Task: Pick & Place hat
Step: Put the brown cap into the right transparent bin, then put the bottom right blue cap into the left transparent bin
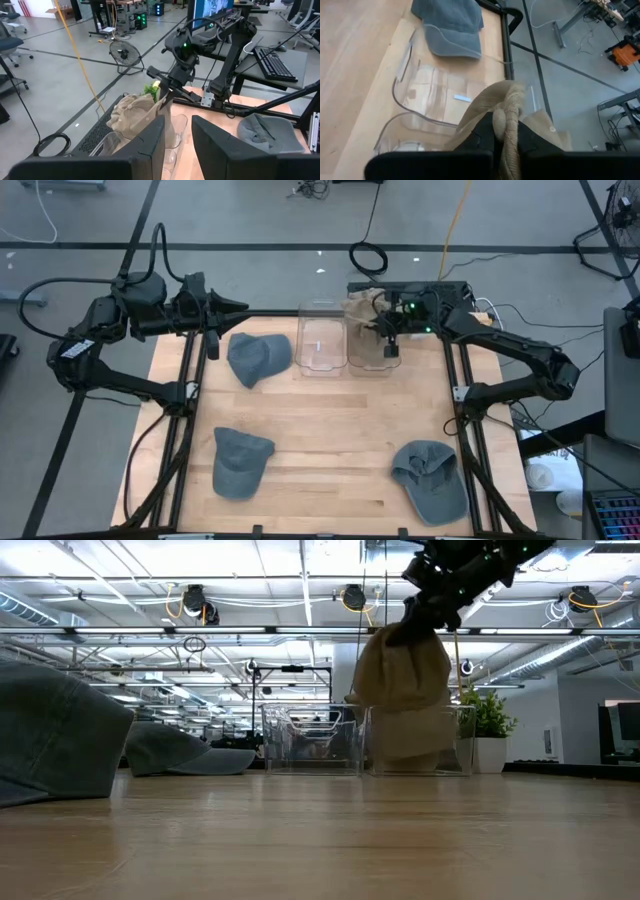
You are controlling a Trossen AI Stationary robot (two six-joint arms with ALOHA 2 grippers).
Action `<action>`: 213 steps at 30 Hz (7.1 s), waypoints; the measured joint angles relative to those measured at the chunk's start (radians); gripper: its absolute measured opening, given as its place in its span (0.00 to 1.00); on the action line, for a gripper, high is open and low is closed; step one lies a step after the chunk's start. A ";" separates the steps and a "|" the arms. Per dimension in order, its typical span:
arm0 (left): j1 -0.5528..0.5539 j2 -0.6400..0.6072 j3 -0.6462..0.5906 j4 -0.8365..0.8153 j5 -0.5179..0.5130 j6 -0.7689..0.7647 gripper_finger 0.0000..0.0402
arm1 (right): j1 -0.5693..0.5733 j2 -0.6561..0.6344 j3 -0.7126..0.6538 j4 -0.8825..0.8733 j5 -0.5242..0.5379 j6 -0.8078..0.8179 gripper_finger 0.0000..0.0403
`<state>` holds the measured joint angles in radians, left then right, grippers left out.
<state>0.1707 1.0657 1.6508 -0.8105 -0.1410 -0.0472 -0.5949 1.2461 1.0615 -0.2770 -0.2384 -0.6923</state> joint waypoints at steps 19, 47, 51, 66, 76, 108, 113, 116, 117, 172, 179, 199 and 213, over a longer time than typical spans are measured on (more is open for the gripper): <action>0.000 0.000 0.000 -0.001 0.001 0.016 0.26 | -0.027 -0.038 -0.197 0.258 0.084 0.048 0.27; 0.000 0.000 0.000 0.000 0.009 0.033 0.26 | 0.268 -0.147 -0.196 0.092 0.054 0.606 0.04; 0.000 0.000 0.000 0.000 0.009 0.049 0.26 | 0.364 -0.146 -0.196 0.163 0.054 0.781 0.01; 0.000 0.000 0.000 -0.031 0.037 0.001 0.26 | 0.599 -0.146 0.035 0.182 0.230 1.044 0.00; 0.000 0.000 0.000 -0.086 0.039 -0.058 0.26 | 0.766 -0.146 0.277 -0.135 0.476 1.019 0.00; 0.000 0.000 0.000 -0.056 0.039 -0.112 0.26 | 1.271 0.007 0.309 -0.409 0.572 1.863 0.00; 0.000 0.000 0.000 -0.056 0.039 -0.114 0.26 | 1.340 0.084 0.309 -0.380 0.521 2.099 0.00; 0.000 0.000 0.000 -0.056 0.039 -0.114 0.26 | 1.374 0.147 0.319 -0.361 0.462 2.245 0.00; 0.000 0.000 0.000 -0.056 0.039 -0.115 0.26 | 1.383 0.170 0.328 -0.359 0.442 2.289 0.00; -0.002 0.000 0.000 -0.061 0.117 -0.060 0.26 | 1.428 0.651 0.402 -0.784 0.029 2.604 0.68; -0.002 0.000 0.000 -0.061 0.117 -0.061 0.26 | 1.428 0.651 0.243 -0.557 0.030 2.642 0.63; -0.002 0.000 0.000 -0.060 0.220 -0.070 0.26 | 1.428 0.645 0.179 -0.564 0.031 2.602 0.01; -0.002 0.000 0.000 -0.060 0.220 -0.061 0.26 | 1.415 0.484 0.376 -0.902 0.162 2.582 0.00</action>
<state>0.1688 1.0653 1.6511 -0.8707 0.0792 -0.1083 0.8204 1.7302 1.4380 -1.1790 -0.0767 1.8900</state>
